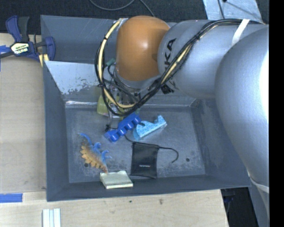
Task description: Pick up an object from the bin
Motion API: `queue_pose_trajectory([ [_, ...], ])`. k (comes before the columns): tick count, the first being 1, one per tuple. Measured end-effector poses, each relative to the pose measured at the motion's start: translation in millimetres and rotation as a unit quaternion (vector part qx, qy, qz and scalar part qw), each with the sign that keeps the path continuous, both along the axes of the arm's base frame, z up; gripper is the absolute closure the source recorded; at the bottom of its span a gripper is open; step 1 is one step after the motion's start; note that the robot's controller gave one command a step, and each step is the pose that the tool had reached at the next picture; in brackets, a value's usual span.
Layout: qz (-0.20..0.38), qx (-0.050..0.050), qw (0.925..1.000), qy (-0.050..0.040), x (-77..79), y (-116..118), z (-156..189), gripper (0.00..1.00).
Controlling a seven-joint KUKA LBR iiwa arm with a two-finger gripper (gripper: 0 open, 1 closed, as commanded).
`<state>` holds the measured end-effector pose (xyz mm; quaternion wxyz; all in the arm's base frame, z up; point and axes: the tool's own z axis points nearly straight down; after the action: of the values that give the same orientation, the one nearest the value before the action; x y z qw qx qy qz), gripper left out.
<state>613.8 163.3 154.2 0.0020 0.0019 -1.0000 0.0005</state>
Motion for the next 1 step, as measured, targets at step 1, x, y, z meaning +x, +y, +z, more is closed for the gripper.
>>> queue_pose_trajectory([
  [1,-0.001,0.001,1.0,-0.0033,1.3,-0.5,5.2,0.0],
])
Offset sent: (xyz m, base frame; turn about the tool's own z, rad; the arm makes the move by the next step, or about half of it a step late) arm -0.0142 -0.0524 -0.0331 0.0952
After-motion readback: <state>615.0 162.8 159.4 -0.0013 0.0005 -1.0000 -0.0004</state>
